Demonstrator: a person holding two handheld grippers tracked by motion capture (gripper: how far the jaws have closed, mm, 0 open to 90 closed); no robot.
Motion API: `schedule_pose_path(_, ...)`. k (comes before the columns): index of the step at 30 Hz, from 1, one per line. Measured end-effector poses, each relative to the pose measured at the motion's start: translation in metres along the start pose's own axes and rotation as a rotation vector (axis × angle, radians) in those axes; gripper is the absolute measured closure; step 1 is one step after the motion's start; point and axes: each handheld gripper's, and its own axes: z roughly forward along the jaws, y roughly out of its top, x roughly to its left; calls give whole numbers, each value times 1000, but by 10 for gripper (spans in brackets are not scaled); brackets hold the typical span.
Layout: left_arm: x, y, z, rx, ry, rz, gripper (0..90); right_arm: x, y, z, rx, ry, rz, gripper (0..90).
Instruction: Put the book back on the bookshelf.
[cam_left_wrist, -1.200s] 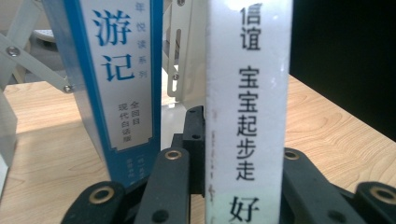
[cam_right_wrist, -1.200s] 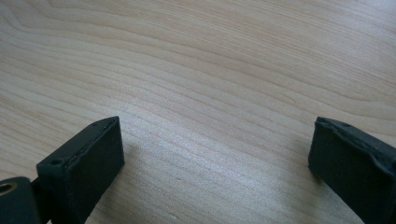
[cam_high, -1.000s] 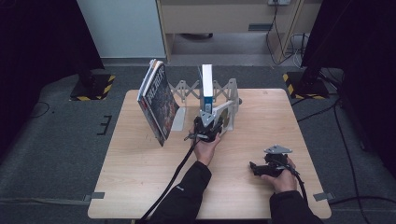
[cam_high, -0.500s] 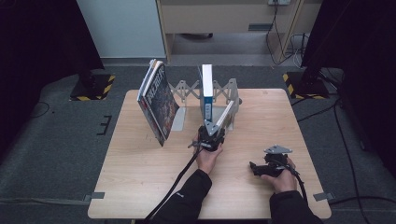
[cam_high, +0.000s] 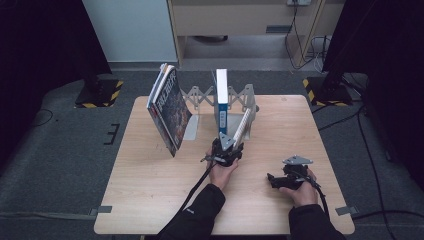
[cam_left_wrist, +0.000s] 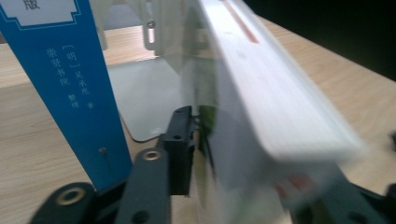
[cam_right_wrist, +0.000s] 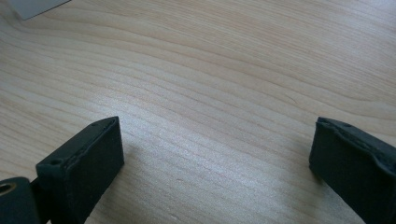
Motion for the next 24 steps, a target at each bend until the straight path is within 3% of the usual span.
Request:
schedule_pose_path(5, 2, -4, -22, -14, -33, 6, 574, 0, 0, 0, 0, 0, 0, 31)
schedule_pose_path(10, 6, -3, -30, 11, -60, 4, 678, 0, 0, 0, 0, 0, 0, 31)
schedule_pose_path(15, 4, -2, -26, 11, -62, -9, 681, 0, 0, 0, 0, 0, 0, 30)
schedule_pose_path(24, 0, 9, -4, 10, -96, -25, 636, 0, 0, 0, 1, -1, 1, 30)
